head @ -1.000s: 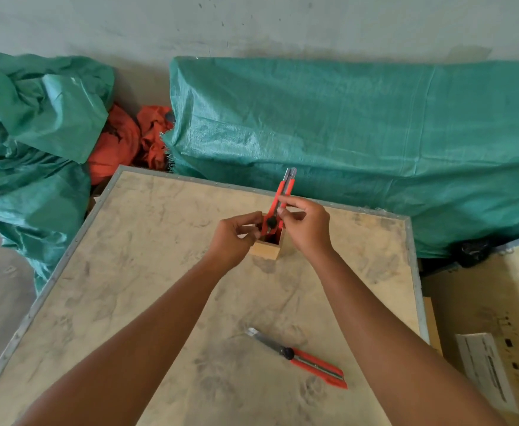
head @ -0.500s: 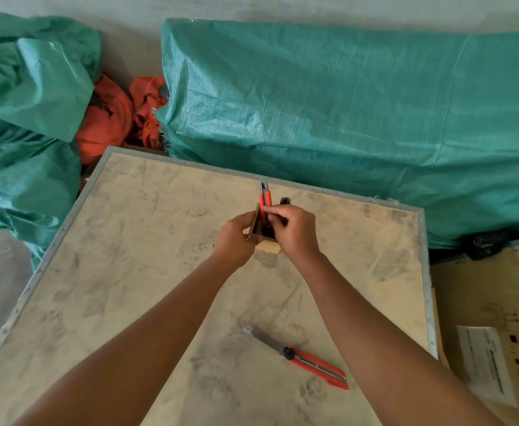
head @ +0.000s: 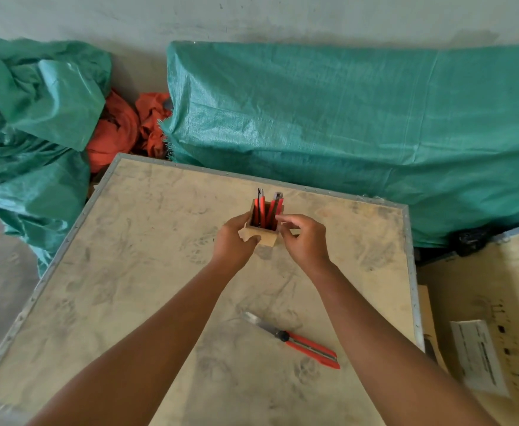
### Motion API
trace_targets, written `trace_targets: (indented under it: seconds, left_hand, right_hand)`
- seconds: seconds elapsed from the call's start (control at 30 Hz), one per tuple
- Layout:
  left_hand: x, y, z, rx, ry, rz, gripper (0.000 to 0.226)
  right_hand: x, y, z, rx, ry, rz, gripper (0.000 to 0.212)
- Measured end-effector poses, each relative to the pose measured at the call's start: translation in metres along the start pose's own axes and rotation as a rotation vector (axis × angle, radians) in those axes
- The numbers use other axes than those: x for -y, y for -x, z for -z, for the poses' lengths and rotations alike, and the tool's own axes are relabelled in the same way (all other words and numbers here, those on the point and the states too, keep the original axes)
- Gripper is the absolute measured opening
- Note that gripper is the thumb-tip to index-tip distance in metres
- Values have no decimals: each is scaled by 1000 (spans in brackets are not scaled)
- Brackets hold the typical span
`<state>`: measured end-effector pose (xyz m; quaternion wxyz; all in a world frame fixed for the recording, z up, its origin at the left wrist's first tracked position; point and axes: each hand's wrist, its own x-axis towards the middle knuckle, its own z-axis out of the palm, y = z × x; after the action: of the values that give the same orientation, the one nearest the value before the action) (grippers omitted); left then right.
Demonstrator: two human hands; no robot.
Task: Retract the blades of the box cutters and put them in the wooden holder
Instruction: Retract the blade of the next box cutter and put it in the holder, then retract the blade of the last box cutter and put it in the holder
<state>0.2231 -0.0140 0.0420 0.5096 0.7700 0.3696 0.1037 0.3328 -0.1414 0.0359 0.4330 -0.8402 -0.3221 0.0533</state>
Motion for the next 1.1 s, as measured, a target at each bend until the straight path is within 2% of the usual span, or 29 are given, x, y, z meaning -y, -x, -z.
trace_targets:
  seconds: [0.1,0.27,0.43,0.57,0.73,0.93,1.1]
  left_hand:
    - [6,32,-9,14,-4,40,56]
    - [37,99,-37,98,-47,50,45]
    - [77,145,-61,164,-132,65,40]
    - [102,158,-77,140,-259,13,40]
    - [119,163,-87,67,-411,-106,27]
    - [130,170,-91,12,-484,-194,25]
    - [137,169,-88,-3,-423,-265,21]
  right_hand:
    - [-10,34,16,77,-13,-64,25]
    - [-41,106,35,300,-58,-251,27]
    - [-64,170,30,510,-41,-353,27]
    - [-66,190,23,571,32,-241,31]
    - [-70,190,16,624,143,-118,36]
    - [-70,194,20,623,29,-199,26]
    - [-62,194,20,686,22,-295,38]
